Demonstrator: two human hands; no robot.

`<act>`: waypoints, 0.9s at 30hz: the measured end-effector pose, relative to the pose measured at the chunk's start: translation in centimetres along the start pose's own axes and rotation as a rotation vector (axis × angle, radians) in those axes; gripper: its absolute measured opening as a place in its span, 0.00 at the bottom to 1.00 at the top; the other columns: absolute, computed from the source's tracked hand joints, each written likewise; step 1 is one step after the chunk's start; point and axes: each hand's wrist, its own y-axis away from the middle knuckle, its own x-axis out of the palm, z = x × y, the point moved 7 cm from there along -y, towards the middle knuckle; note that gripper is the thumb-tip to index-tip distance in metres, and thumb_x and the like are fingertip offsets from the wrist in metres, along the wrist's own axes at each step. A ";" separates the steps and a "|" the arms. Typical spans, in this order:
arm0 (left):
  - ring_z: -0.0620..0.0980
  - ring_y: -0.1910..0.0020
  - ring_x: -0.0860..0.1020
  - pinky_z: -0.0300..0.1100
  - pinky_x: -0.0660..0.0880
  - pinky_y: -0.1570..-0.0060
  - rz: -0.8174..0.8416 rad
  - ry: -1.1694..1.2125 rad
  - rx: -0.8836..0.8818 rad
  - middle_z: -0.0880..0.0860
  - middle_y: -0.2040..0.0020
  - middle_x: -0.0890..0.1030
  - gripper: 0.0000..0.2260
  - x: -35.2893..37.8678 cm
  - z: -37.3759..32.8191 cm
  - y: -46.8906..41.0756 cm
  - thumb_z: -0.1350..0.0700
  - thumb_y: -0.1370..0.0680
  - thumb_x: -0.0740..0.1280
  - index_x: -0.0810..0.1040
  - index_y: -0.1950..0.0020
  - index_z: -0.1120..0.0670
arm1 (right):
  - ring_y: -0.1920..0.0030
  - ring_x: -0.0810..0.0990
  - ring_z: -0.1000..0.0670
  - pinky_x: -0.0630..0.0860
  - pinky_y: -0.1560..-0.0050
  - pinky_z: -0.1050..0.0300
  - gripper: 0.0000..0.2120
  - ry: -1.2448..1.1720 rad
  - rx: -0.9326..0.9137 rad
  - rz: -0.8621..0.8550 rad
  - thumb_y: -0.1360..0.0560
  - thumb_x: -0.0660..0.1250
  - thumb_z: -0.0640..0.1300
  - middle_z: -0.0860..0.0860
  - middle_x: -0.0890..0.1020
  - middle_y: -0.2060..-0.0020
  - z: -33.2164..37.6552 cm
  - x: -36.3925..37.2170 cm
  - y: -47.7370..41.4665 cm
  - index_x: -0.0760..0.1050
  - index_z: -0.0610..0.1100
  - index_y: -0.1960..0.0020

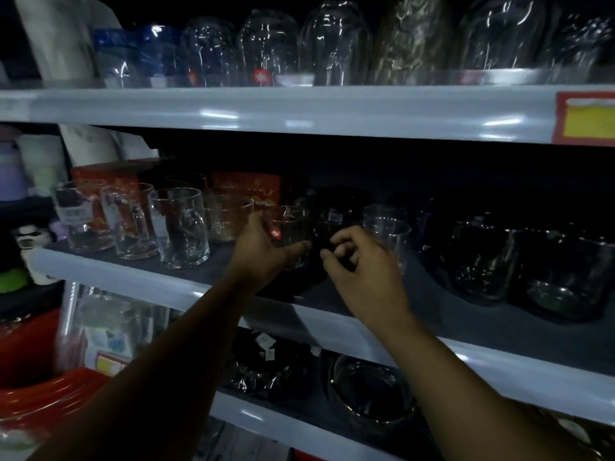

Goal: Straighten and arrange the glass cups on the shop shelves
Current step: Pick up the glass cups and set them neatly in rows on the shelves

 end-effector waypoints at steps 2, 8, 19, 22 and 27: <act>0.39 0.53 0.79 0.29 0.74 0.63 -0.022 -0.013 0.008 0.43 0.48 0.78 0.31 -0.3 -0.2 0.3 0.48 0.33 0.81 0.68 0.37 0.48 | 0.59 0.76 0.58 0.74 0.62 0.67 0.07 0.016 -0.008 0.015 0.23 0.71 0.49 0.57 0.77 0.59 0.0 0.2 0.1 0.76 0.52 0.47; 0.42 0.49 0.80 0.35 0.78 0.55 0.000 0.089 0.057 0.45 0.46 0.79 0.30 -1.0 -2.0 1.5 0.49 0.32 0.81 0.70 0.36 0.50 | 0.56 0.75 0.58 0.74 0.62 0.69 0.09 0.021 -0.052 0.043 0.24 0.72 0.49 0.56 0.76 0.59 0.7 0.3 0.3 0.75 0.51 0.47; 0.62 0.52 0.84 0.42 0.81 0.55 0.109 0.375 -0.018 0.69 0.51 0.82 0.22 -5.3 -3.2 4.6 0.55 0.28 0.78 0.75 0.51 0.73 | 0.54 0.77 0.62 0.76 0.58 0.64 0.24 0.091 -0.069 0.199 0.27 0.73 0.59 0.60 0.75 0.51 1.6 1.3 1.0 0.65 0.58 0.37; 0.62 0.49 0.84 0.52 0.81 0.47 0.102 0.422 -0.061 0.67 0.48 0.83 0.26 -6.3 -3.7 5.3 0.52 0.29 0.79 0.76 0.44 0.71 | 0.51 0.77 0.60 0.79 0.55 0.58 0.25 0.116 -0.047 0.227 0.28 0.74 0.61 0.59 0.76 0.50 1.8 1.6 1.1 0.65 0.58 0.37; 0.57 0.49 0.86 0.48 0.82 0.57 0.122 0.491 -0.167 0.58 0.47 0.86 0.25 -6.3 -3.3 5.2 0.48 0.30 0.80 0.80 0.40 0.61 | 0.50 0.75 0.60 0.76 0.51 0.57 0.22 0.153 -0.075 0.246 0.26 0.73 0.59 0.60 0.73 0.45 2.2 1.5 1.1 0.68 0.57 0.38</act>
